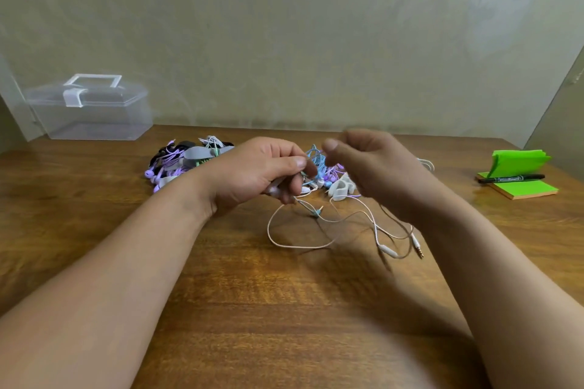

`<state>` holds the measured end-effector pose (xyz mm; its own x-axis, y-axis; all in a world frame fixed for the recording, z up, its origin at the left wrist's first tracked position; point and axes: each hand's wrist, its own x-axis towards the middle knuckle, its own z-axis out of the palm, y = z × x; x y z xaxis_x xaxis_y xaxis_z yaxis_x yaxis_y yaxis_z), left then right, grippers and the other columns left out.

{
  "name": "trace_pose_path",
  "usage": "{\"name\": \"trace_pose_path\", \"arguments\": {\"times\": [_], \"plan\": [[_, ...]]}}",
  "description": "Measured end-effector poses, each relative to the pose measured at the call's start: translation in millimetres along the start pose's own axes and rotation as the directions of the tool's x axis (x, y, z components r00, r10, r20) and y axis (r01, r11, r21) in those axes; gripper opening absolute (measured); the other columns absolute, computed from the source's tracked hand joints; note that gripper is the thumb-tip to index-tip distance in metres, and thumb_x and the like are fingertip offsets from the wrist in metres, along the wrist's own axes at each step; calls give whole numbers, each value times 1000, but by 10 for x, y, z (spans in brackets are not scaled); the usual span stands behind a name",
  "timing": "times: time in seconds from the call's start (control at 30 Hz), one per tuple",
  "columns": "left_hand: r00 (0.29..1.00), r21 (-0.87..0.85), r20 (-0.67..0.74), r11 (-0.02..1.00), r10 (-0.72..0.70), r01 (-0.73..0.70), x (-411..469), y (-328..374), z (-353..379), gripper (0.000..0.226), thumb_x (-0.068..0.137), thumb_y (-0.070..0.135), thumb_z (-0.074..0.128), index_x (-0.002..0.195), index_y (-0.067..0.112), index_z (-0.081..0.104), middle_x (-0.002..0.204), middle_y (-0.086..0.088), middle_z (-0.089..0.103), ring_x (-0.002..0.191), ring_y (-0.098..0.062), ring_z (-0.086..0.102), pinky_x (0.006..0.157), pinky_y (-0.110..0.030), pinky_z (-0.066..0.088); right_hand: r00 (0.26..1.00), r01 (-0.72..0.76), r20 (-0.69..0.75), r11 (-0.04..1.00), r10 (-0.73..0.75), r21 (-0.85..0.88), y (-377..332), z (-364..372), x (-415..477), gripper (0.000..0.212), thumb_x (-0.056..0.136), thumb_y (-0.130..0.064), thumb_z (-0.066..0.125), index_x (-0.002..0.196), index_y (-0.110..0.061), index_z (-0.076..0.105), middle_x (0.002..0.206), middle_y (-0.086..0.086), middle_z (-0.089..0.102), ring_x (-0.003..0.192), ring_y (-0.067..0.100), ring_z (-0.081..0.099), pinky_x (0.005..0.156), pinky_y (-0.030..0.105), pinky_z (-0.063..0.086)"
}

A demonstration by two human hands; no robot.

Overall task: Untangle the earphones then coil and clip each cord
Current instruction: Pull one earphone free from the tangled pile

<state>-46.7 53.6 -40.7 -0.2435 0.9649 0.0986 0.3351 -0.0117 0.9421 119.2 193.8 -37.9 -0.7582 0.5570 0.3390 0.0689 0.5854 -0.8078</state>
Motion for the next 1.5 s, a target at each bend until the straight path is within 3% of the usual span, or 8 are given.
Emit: {"name": "trace_pose_path", "arguments": {"times": [0.3, 0.63, 0.9, 1.03, 1.1, 1.2, 1.37, 1.5], "plan": [[986, -48, 144, 995, -83, 91, 9, -38, 201, 30, 110, 18, 45, 122, 1, 67, 77, -7, 59, 66, -19, 59, 72, -38, 62, 972, -37, -230, 998, 49, 55, 53, -1, 29, 34, 102, -34, 66, 83, -8, 72, 41, -15, 42, 40, 4, 34, 43, 19, 28], [988, -143, 155, 988, -28, 51, 31, -48, 211, 24, 107, 10, 50, 124, -1, 64, 96, -14, 71, 79, -16, 66, 78, -33, 62, 960, -41, -274, 995, 66, 93, 124, -35, 67, 33, 103, -33, 65, 87, -5, 73, 43, -19, 48, 43, 1, 43, 51, 19, 35], [974, -397, 203, 918, 104, -15, 0, 30, 226, 49, 100, 8, 52, 147, 21, 55, 133, -12, 69, 75, -16, 63, 76, -34, 61, 978, -207, 112, 811, 173, 548, 193, -22, 81, 35, 109, -29, 55, 79, -19, 71, 61, -2, 30, 52, 12, 24, 45, 25, 23], [985, -491, 112, 869, 129, -58, 43, 27, 188, 51, 100, 7, 50, 149, 21, 51, 142, -4, 65, 72, -13, 64, 74, -32, 62, 972, -229, 153, 852, 177, 470, 243, 64, 73, 26, 110, -25, 50, 106, -5, 67, 61, -3, 36, 50, 9, 26, 44, 21, 25], [994, -503, 33, 861, 108, -77, 79, 1, 188, 50, 102, 5, 48, 150, 20, 50, 143, 0, 64, 72, -13, 64, 75, -32, 61, 978, -199, 141, 903, 156, 380, 238, 119, 47, 25, 111, -24, 50, 101, -10, 69, 66, 1, 40, 49, 7, 31, 45, 21, 27], [991, -400, -109, 910, 72, -110, 122, -46, 200, 48, 106, 1, 46, 150, 21, 50, 143, 1, 63, 71, -16, 62, 73, -32, 61, 981, -152, 154, 964, 120, 217, 180, 181, 13, 25, 110, -24, 51, 100, -16, 73, 66, -1, 46, 50, 8, 36, 46, 23, 32], [969, 90, -204, 989, 137, -120, 157, -155, 225, 53, 108, 2, 46, 155, 26, 42, 137, 9, 65, 75, -15, 56, 82, -32, 59, 989, 40, 146, 969, -4, -243, 31, 128, -25, 25, 106, -33, 57, 99, -19, 77, 71, 10, 62, 58, 11, 44, 56, 31, 37], [973, 349, -163, 932, 164, -99, 119, -158, 191, 45, 109, 19, 52, 151, 34, 50, 77, 17, 67, 71, -10, 57, 81, -30, 57, 994, 112, 39, 937, -105, -331, -18, 53, -22, 26, 102, -37, 65, 86, -18, 73, 61, -6, 54, 54, 6, 42, 49, 20, 30]]}}
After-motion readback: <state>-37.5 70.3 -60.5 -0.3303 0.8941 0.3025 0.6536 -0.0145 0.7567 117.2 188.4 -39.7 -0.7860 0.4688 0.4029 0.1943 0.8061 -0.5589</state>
